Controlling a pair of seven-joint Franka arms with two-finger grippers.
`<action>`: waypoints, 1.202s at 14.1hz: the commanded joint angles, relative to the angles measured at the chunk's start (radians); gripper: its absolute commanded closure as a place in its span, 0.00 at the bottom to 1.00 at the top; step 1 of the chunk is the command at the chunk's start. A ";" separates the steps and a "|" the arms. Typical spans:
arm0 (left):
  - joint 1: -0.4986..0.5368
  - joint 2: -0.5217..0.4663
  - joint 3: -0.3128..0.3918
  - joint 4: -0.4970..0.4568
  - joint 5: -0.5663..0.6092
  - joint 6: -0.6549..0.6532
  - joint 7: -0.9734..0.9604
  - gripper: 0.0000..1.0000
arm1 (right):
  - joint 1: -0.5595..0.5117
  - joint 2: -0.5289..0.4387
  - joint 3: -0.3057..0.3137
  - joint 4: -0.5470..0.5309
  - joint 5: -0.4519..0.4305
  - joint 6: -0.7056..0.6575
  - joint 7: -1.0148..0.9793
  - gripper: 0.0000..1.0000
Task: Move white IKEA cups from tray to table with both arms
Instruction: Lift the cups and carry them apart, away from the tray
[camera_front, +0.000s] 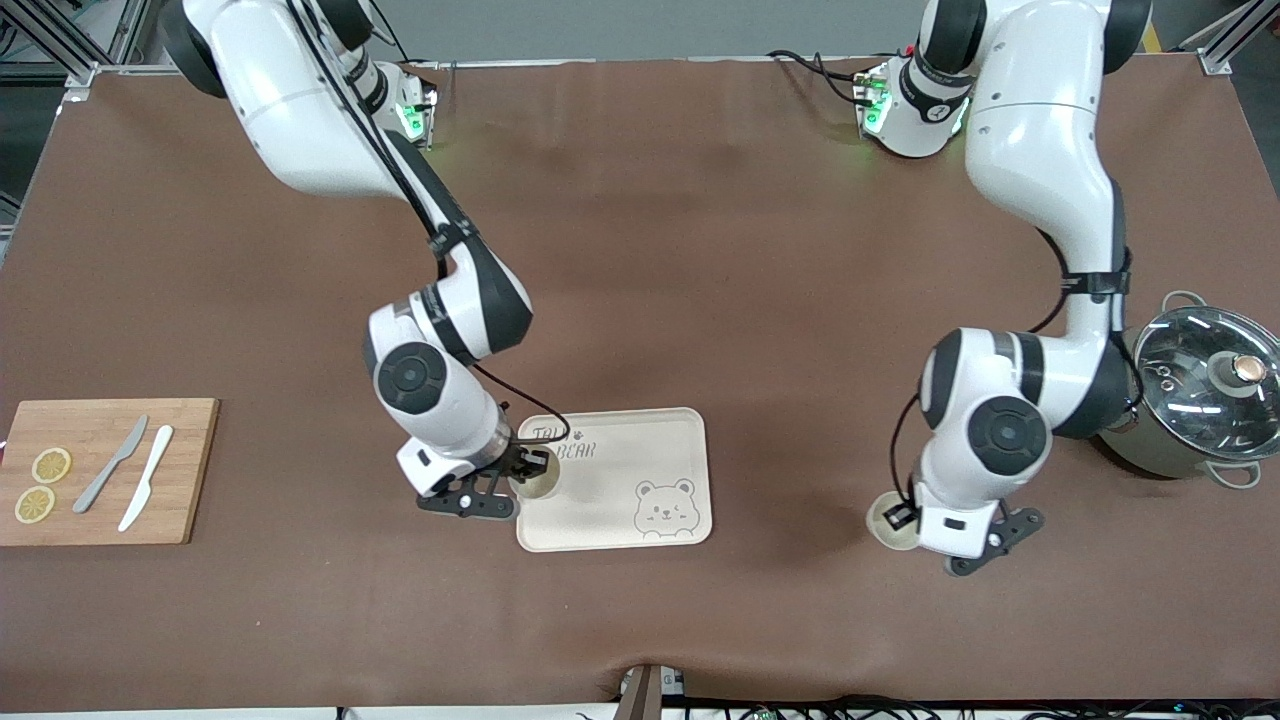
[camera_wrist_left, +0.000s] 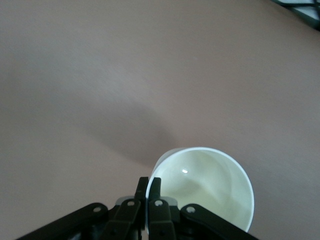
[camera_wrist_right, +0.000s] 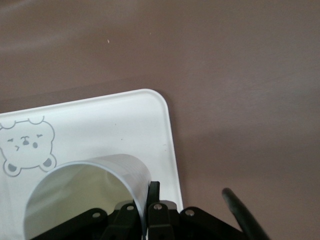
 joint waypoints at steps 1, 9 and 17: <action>0.046 -0.013 -0.014 -0.024 0.010 0.024 0.072 1.00 | -0.077 -0.120 0.016 -0.032 -0.001 -0.127 -0.130 1.00; 0.162 0.010 -0.048 -0.072 -0.042 0.176 0.207 1.00 | -0.385 -0.233 0.015 -0.040 0.073 -0.357 -0.718 1.00; 0.208 0.056 -0.072 -0.077 -0.085 0.198 0.262 1.00 | -0.531 -0.153 0.013 -0.087 0.078 -0.244 -0.982 1.00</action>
